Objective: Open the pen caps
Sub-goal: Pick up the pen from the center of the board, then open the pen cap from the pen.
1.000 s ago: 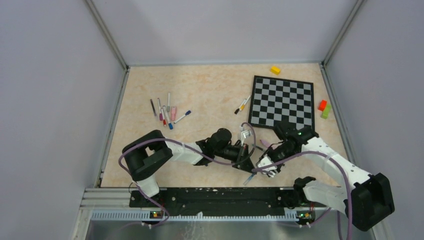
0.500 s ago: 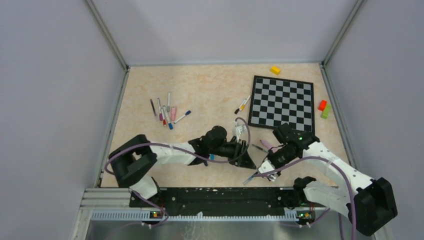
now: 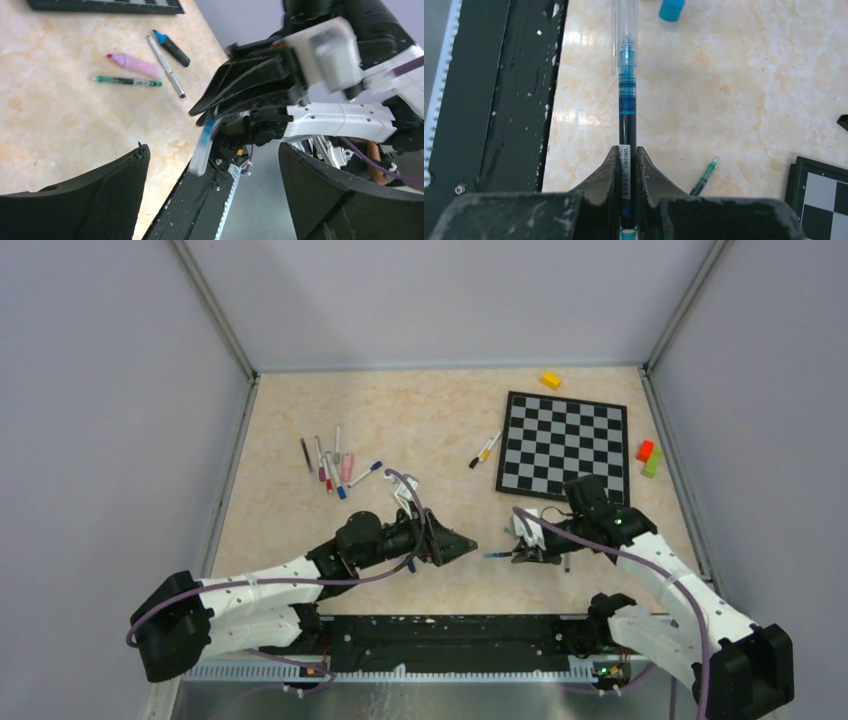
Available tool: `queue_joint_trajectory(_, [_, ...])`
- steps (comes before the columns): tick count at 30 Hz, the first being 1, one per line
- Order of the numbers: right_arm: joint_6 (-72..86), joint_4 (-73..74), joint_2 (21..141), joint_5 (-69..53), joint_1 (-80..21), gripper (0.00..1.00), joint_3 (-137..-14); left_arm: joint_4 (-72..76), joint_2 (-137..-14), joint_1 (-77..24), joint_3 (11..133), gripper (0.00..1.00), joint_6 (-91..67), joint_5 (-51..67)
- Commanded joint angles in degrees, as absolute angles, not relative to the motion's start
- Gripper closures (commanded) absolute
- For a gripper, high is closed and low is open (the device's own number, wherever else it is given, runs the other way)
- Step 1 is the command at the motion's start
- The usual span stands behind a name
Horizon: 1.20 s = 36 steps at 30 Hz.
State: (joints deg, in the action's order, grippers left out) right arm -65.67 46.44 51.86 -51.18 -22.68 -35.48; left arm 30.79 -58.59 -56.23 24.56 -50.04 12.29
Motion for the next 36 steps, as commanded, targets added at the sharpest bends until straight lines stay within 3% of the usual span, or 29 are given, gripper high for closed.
queue_joint_trajectory(1, [-46.7, 35.9, 51.1, -52.0, -22.1, 1.0, -38.3, 43.0, -57.0, -56.0, 19.5, 0.02, -57.7, 6.1])
queue_joint_trajectory(9, [-46.5, 36.6, 51.9, -52.9, -19.8, 1.0, -38.1, 49.2, -62.1, -56.1, 20.1, 0.04, -59.6, 3.0])
queue_joint_trajectory(22, [-47.2, 36.7, 51.4, -52.7, -17.5, 1.0, -37.4, 53.1, -59.2, -56.3, 16.4, 0.01, -60.4, -1.6])
queue_joint_trajectory(36, [-36.6, 28.8, 52.8, -51.9, -17.6, 1.0, -37.3, 51.6, -62.4, -57.6, 20.9, 0.01, -59.4, -6.9])
